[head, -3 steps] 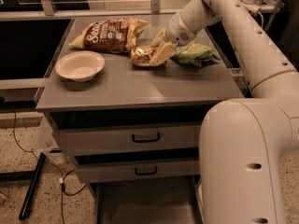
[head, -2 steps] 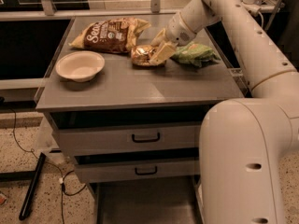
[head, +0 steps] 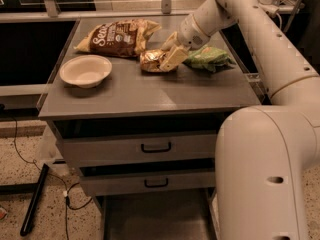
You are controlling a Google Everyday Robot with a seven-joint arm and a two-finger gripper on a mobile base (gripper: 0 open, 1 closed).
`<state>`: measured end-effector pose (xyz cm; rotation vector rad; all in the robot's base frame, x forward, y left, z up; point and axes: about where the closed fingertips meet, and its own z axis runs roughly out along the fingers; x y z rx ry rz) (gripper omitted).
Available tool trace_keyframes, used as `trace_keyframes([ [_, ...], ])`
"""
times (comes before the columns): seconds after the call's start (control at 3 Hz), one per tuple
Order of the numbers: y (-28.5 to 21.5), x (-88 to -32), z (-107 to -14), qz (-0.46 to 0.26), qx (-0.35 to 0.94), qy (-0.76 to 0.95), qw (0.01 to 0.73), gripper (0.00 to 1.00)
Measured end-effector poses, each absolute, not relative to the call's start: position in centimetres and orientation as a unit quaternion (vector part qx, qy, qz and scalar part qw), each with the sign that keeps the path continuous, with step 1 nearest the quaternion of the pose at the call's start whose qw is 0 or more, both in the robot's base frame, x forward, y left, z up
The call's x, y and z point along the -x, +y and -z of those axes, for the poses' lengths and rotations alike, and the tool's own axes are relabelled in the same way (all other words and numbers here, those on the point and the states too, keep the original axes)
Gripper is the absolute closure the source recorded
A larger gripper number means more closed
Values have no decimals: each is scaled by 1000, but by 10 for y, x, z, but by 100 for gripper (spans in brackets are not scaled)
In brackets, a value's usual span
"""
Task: Place orange can into bottom drawer
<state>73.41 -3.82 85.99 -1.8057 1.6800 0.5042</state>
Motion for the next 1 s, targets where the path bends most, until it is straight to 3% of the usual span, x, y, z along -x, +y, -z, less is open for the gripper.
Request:
trace_keyframes([
  [0.67,-42,-722,-863,-188,680,637,311,100],
  [1.0,-65,-692,-918,-140,664,632,374,100],
])
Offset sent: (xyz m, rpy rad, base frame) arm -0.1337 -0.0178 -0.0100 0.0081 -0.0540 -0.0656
